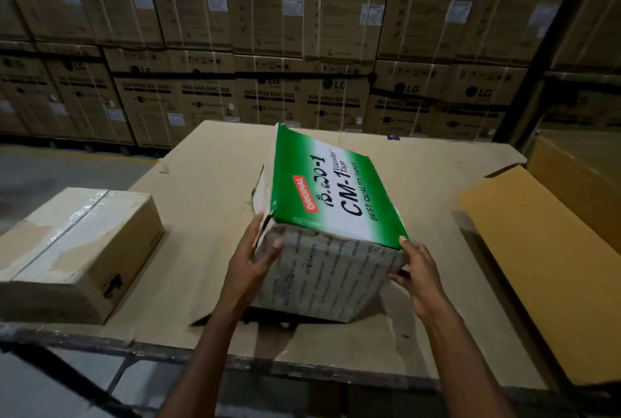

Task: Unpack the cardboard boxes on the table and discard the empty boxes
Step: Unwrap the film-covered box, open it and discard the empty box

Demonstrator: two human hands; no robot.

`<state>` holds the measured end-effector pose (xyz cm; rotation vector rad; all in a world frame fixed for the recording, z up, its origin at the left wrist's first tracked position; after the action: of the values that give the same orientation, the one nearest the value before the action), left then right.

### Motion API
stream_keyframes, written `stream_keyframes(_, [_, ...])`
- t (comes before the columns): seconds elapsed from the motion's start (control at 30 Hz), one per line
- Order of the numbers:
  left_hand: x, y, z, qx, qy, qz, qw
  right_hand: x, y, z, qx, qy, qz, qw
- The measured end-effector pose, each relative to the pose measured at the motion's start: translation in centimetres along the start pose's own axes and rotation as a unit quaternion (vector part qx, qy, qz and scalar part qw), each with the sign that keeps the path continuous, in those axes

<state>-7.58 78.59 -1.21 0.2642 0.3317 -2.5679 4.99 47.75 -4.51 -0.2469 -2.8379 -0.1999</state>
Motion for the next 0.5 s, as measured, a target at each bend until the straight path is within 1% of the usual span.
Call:
stream_keyframes(0.1, [-2.0, 0.5, 3.6, -0.061, 0.087, -0.016, 0.994, -1.0, -0.1, 2.7, -0.111, 0.109, -0.013, 0.988])
stream_keyframes(0.13, [-2.5, 0.8, 5.0, -0.098, 0.134, -0.025, 0.986, -1.0, -0.1, 4.0, -0.141, 0.156, -0.017, 0.978])
stream_keyframes(0.2, [-3.3, 1.9, 7.0, -0.194, 0.218, -0.052, 0.955, -1.1, -0.4, 6.8, -0.180, 0.241, -0.023, 0.953])
stream_keyframes(0.23, [-3.5, 2.5, 7.4, -0.242, 0.231, -0.070, 0.940, -0.8, -0.5, 8.1, -0.190, 0.272, -0.024, 0.943])
stream_keyframes(0.3, [-3.9, 3.8, 7.2, -0.315, 0.209, -0.112, 0.919, -0.5, -1.0, 10.1, -0.182, 0.304, -0.016, 0.935])
stream_keyframes(0.37, [-3.6, 5.3, 6.3, -0.336, 0.196, -0.149, 0.909, -0.5, -1.7, 11.5, -0.162, 0.310, 0.003, 0.937])
stream_keyframes(0.43, [-2.7, 7.0, 5.4, -0.343, 0.213, -0.180, 0.897, -0.9, -2.6, 12.9, -0.151, 0.330, 0.025, 0.931])
stream_keyframes(0.5, [-1.8, 8.8, 4.9, -0.360, 0.234, -0.194, 0.882, -1.6, -3.7, 13.2, -0.114, 0.323, 0.046, 0.938])
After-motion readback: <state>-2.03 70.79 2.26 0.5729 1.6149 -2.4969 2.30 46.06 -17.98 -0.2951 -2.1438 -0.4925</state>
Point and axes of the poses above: each hand's wrist, its own x-axis away from the middle knuckle, its own y-axis out of the palm, z = x × y, the point moved 5 cm from there along -x, towards the middle knuckle, and after that the axes turned 7 degrees about z, right-handed, at the moved point
